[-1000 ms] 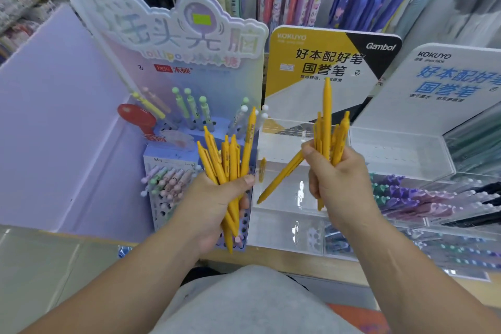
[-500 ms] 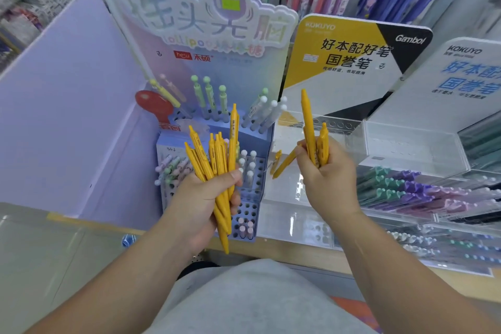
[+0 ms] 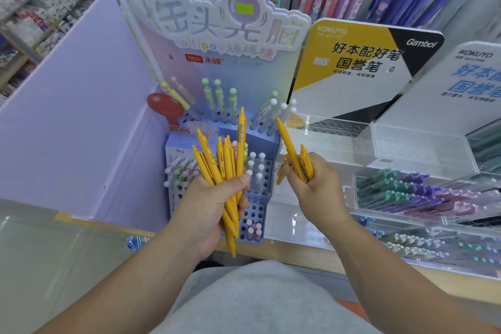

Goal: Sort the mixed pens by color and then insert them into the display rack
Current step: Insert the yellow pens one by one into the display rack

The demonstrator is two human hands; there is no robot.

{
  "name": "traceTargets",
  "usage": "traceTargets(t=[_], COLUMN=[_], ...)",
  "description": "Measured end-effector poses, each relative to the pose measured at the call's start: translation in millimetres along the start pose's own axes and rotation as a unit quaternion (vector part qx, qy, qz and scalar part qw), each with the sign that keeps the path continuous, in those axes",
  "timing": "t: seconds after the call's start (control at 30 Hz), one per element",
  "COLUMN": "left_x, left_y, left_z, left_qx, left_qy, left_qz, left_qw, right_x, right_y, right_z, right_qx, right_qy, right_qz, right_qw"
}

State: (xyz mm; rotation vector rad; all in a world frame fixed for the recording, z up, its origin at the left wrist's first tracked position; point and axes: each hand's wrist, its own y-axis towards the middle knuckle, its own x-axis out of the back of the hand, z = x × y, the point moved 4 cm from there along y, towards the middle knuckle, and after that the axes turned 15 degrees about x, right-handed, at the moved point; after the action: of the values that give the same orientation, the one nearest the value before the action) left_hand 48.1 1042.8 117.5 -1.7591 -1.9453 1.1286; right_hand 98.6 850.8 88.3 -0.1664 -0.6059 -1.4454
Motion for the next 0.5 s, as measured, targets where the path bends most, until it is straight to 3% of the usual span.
traceTargets(t=[0.27, 0.4, 0.5], left_x=[-8, -17, -30], left_y=[-1, -1, -1], left_z=[2, 2, -3], left_qx=[-0.002, -0.011, -0.026], left_qy=[0.015, 0.030, 0.031], left_qz=[-0.005, -0.017, -0.017], left_qw=[1.000, 0.999, 0.999], right_x=[4, 19, 26], right_y=[0, -9, -21], right_z=[-6, 5, 18], right_qx=[-0.027, -0.090, -0.121], right_qy=[0.012, 0.137, 0.262], right_qz=[0.008, 0.003, 0.060], right_qw=[1.000, 0.987, 0.956])
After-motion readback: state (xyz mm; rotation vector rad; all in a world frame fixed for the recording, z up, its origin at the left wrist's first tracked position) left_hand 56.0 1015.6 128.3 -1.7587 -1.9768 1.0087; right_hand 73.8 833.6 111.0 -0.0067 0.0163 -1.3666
